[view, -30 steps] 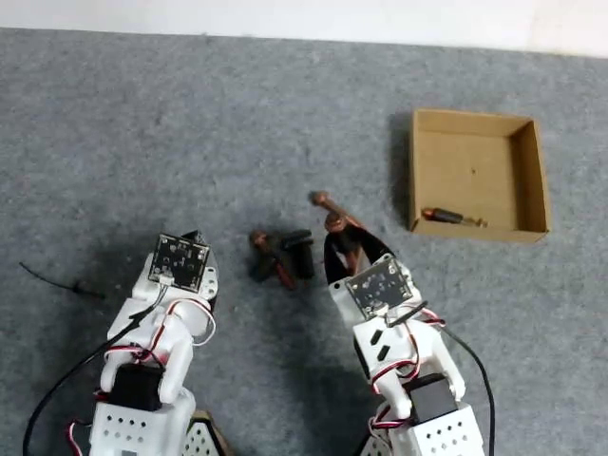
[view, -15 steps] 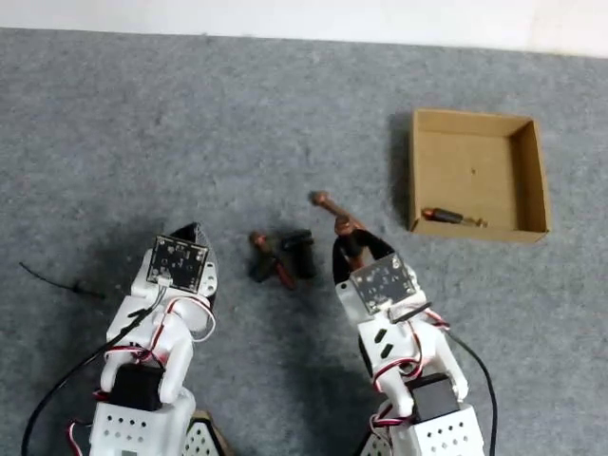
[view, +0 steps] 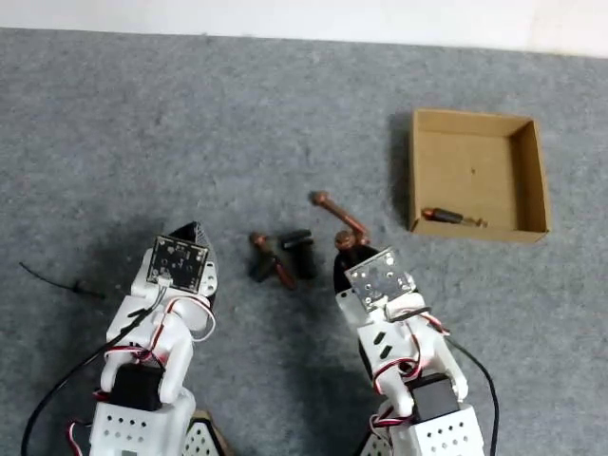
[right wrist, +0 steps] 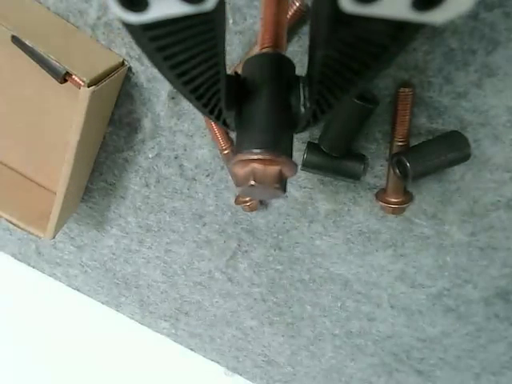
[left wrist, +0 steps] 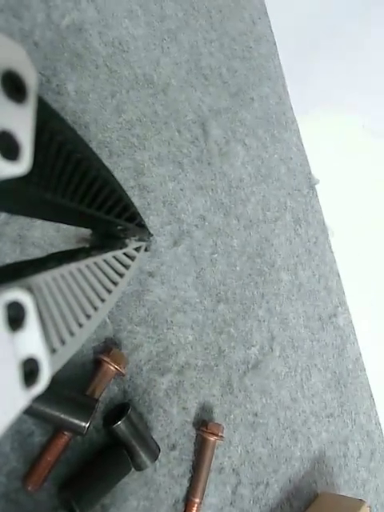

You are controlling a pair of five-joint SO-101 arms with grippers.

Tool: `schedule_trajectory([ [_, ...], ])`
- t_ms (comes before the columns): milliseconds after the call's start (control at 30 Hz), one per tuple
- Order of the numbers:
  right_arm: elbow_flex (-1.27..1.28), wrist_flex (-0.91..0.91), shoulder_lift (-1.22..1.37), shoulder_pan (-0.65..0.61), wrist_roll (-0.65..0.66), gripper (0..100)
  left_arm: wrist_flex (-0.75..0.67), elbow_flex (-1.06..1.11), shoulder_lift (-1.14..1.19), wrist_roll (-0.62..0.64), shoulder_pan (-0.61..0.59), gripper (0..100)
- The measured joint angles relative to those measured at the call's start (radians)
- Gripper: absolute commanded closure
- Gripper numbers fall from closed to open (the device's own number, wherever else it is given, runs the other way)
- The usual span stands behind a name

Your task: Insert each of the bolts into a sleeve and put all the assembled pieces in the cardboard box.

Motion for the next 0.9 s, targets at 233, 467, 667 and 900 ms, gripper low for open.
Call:
schedule_trajectory([
  [233,0.0,0.0,0.0,0.0,0.0,99.2,0.0,0.0,0.0,-0.002,0.0,99],
  [467,0.0,0.0,0.0,0.003,0.0,99.2,0.0,0.0,0.0,-0.002,0.0,99],
  [667,0.0,-0.11,0.0,0.203,-0.021,99.3,0.0,0.0,0.0,-0.002,0.0,99],
  [900,0.0,-0.296,0.0,0.417,-0.153,99.3,-0.023,0.0,0.0,-0.002,0.0,99],
])
